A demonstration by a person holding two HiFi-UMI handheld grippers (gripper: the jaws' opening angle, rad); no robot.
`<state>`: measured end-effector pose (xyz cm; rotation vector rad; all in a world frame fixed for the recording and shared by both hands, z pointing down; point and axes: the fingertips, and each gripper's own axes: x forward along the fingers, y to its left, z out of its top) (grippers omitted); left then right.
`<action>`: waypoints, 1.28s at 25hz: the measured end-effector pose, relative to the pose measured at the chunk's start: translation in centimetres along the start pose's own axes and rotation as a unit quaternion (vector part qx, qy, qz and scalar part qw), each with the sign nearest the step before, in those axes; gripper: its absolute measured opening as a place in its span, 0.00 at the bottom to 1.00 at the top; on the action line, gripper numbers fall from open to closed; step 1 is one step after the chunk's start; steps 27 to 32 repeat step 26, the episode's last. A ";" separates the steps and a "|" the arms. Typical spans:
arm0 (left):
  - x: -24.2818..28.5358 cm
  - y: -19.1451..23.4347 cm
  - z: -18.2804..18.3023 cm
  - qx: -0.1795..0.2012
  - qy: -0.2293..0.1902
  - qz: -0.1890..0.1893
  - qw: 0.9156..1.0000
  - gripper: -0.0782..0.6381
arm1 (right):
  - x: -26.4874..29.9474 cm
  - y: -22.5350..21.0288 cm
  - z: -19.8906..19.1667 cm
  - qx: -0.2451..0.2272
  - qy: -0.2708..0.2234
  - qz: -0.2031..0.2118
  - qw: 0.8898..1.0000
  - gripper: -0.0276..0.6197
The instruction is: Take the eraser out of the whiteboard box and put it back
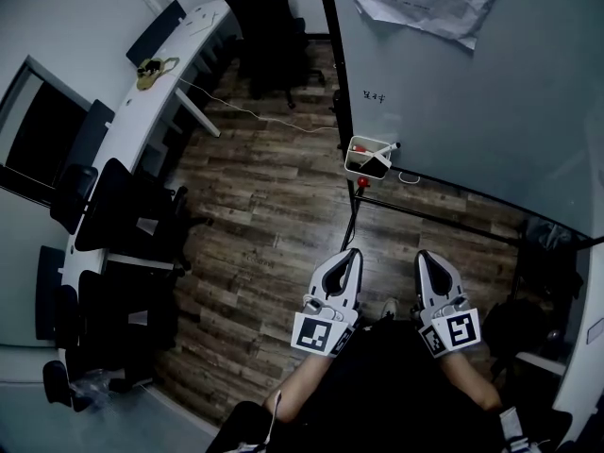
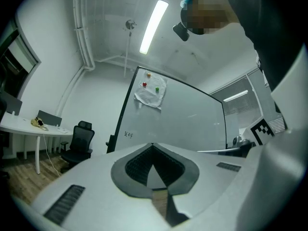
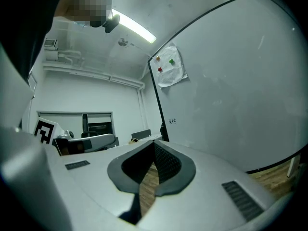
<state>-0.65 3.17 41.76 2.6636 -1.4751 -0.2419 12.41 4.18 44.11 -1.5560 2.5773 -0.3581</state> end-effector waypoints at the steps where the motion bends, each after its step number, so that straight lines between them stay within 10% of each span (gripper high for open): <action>1: 0.1 -0.2 0.0 0.000 -0.001 0.000 1.000 0.12 | 0.0 -0.1 -0.1 0.000 0.002 0.002 1.000 0.07; 32: 1.8 0.5 0.5 -0.011 0.006 -0.002 1.000 0.12 | 2.2 -0.6 0.3 -0.004 -0.001 0.003 1.000 0.06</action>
